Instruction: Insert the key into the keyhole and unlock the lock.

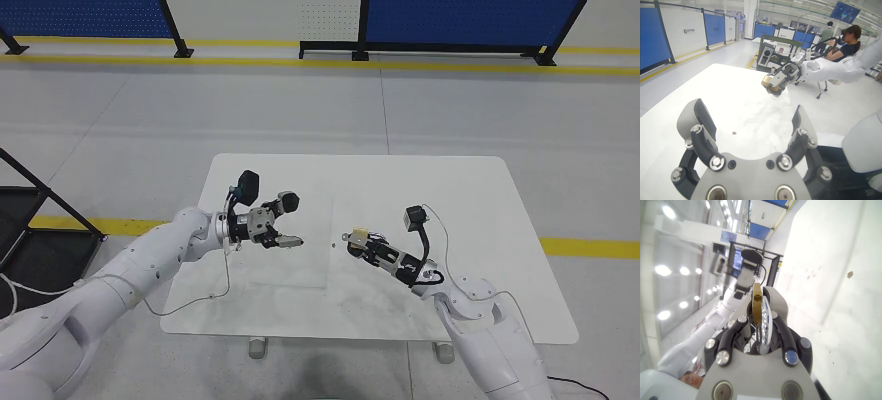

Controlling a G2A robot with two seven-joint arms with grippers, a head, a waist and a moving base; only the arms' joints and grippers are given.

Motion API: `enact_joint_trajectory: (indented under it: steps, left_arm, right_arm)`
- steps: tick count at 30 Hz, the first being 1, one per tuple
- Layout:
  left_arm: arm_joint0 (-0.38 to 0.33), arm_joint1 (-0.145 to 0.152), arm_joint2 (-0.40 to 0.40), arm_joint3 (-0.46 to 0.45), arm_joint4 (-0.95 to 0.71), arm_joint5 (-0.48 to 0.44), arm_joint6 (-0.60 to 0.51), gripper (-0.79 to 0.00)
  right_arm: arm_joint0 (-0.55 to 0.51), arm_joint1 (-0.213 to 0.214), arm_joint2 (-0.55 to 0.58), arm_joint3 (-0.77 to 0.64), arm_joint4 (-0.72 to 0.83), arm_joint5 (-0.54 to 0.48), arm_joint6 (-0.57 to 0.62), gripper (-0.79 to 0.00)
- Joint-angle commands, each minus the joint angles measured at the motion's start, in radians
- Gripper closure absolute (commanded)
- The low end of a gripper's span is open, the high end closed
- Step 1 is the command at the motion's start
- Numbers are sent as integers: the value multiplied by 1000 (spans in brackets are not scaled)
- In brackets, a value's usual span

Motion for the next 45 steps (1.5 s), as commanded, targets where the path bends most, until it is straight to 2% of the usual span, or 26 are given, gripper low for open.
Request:
enact_joint_trajectory:
  steps: [1,7,45]
  left_arm:
    - [14,16,-15,-16,2,0,1,-785]
    - [48,53,-53,-42,0,0,-5,-785]
    - [48,53,-53,-42,0,0,-5,-785]
  right_arm:
    - [0,0,0,0,0,0,0,0]
    - [0,0,0,0,0,0,0,0]
    - [-7,0,-11,-4,-31,7,-22,0]
